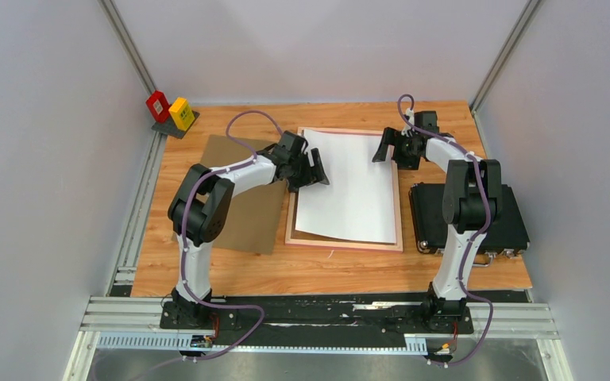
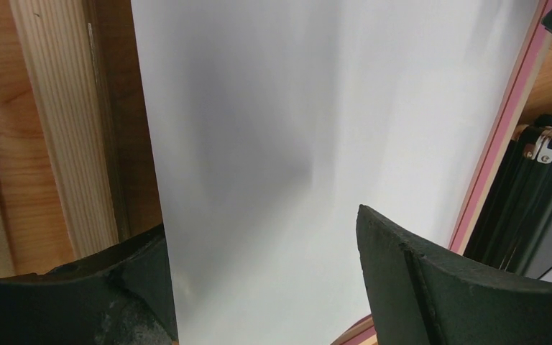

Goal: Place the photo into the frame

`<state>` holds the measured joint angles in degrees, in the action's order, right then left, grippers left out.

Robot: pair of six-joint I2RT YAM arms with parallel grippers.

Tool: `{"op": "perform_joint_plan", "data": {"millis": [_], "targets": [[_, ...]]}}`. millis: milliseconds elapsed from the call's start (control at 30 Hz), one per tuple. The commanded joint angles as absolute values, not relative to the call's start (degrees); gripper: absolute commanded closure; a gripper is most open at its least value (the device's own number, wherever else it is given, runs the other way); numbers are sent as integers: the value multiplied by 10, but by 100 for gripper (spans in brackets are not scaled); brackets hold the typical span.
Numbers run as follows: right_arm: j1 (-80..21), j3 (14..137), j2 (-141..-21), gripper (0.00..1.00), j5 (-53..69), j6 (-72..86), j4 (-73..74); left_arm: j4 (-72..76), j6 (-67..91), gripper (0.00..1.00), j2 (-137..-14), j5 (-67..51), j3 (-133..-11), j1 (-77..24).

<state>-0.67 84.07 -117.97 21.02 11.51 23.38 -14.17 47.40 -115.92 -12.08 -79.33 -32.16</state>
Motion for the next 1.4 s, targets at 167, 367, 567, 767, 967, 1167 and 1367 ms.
{"op": "perform_joint_plan", "data": {"millis": [167, 367, 567, 767, 967, 1167, 1367], "targets": [[-9, 842, -1155, 7, 222, 118, 233, -168, 426, 14, -1134, -61, -819, -323], [-9, 841, -1148, 7, 217, 114, 234, -184, 401, 12, -1124, -32, -830, -323], [-9, 838, -1127, 8, 199, 100, 232, -202, 363, 1, -1084, 24, -840, -319], [-14, 813, -1084, 9, 173, 76, 215, -208, 325, 0, -1040, 50, -834, -307], [-59, 750, -1016, 10, 129, -3, 163, -184, 240, 0, -971, 75, -804, -295], [-136, 699, -992, 11, 74, -96, 142, -149, 109, 0, -873, 112, -732, -277], [-208, 685, -1020, 11, 17, -141, 134, -155, 20, 0, -775, 93, -677, -231]]}}
